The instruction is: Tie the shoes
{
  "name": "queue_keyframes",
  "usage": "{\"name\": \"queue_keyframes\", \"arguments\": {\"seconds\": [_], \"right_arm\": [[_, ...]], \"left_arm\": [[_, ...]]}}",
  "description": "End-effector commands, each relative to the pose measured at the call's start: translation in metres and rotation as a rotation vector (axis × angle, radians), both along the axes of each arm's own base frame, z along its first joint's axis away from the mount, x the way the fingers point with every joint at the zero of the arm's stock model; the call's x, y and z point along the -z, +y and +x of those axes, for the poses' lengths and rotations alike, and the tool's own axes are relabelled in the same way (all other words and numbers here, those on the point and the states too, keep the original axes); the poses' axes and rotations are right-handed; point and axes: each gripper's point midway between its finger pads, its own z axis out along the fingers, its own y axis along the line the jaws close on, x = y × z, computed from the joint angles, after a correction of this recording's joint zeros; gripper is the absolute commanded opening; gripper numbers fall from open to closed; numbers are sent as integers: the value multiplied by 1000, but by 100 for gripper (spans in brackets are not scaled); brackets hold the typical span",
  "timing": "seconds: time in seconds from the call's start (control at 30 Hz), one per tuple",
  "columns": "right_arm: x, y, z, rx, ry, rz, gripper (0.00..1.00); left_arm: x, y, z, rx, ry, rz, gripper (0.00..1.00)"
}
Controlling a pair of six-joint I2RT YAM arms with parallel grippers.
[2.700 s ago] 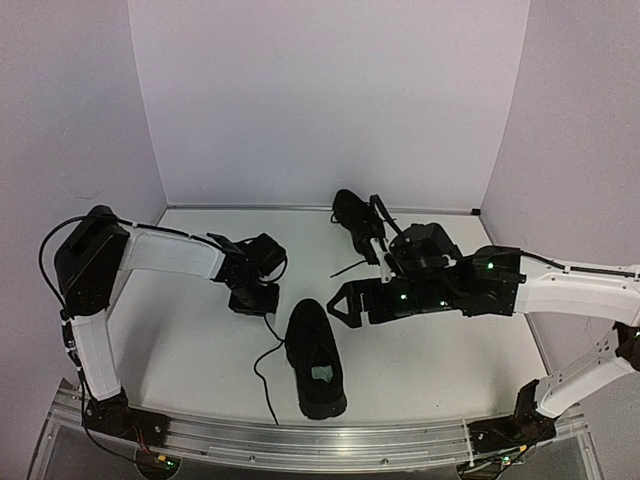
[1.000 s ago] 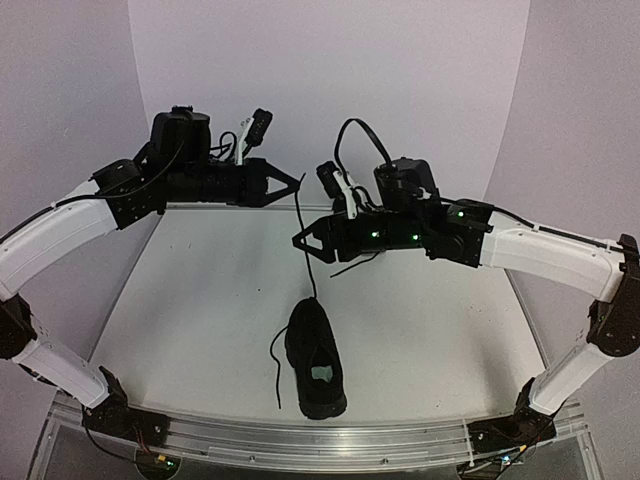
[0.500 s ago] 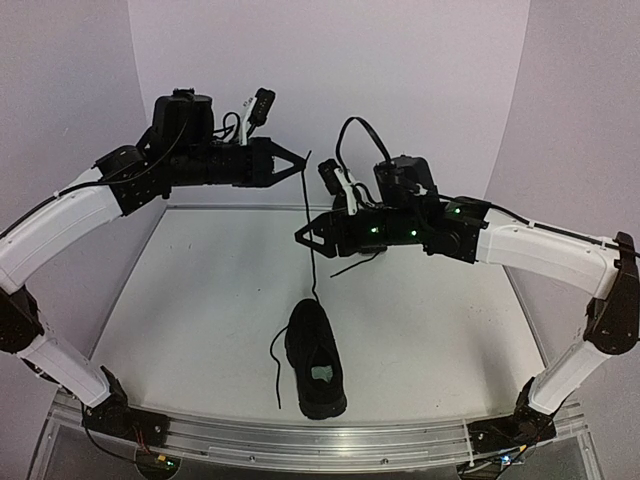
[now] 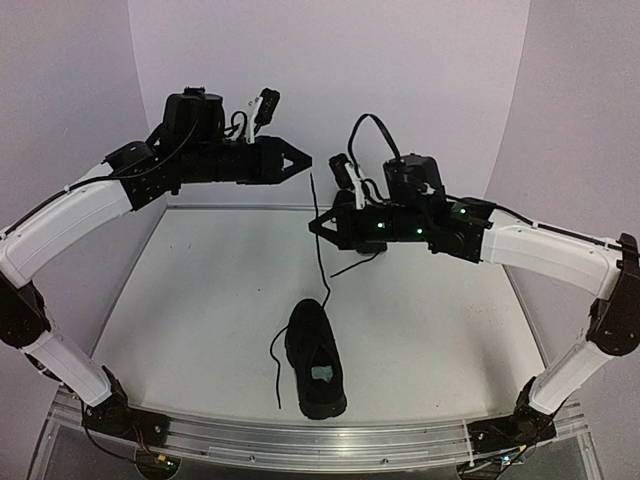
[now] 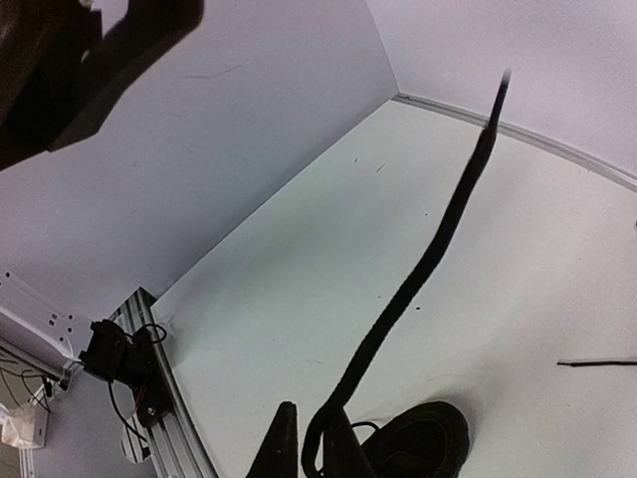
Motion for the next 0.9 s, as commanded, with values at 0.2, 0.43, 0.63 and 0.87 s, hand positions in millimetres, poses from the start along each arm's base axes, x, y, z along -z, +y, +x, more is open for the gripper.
{"name": "queue_keyframes", "arguments": {"seconds": [0.2,0.43,0.63,0.87], "right_arm": [[54,-125,3,476,164,35,46],[112,-181,-17,617,283,-79,76],[157,-177,-34,549,392,-207,72],[199,-165,-15,539,379,-345,65]], "left_arm": [[64,30,11,-111,125,147,38],[113,41,5,-130,222,256,54],[176,70,-9,-184,362,434,56],[240,100,-51,-183,499,481,56]]}}
